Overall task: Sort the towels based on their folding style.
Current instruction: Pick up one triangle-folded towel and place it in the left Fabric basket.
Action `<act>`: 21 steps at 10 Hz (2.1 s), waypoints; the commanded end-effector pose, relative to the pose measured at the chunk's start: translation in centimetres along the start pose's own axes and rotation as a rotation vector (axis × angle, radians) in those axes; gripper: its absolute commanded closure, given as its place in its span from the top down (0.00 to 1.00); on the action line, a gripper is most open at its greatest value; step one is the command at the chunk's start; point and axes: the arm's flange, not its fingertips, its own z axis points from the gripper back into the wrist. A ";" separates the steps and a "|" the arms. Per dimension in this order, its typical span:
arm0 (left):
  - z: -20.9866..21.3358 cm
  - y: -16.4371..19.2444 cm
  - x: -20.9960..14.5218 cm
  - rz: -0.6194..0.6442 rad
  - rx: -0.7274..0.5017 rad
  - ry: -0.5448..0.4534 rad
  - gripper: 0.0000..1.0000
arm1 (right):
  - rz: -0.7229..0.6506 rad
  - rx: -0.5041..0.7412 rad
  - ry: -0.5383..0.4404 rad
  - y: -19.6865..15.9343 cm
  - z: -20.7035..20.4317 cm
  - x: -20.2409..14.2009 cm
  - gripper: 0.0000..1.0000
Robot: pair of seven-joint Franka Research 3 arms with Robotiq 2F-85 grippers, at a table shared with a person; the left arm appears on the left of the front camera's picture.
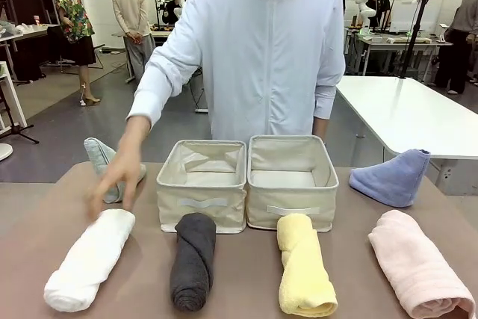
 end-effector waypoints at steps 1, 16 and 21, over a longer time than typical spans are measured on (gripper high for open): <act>0.1 0.0 0.1 -0.015 -0.004 -0.014 1.00 | 0.022 0.006 -0.019 -0.4 -0.1 0.3 1.00; -13.6 10.3 0.4 0.714 0.605 0.443 1.00 | 0.022 0.006 -0.019 -0.4 -0.1 0.3 1.00; -20.1 13.1 -1.7 0.810 0.635 0.736 1.00 | 0.022 0.006 -0.019 -0.4 -0.1 0.3 1.00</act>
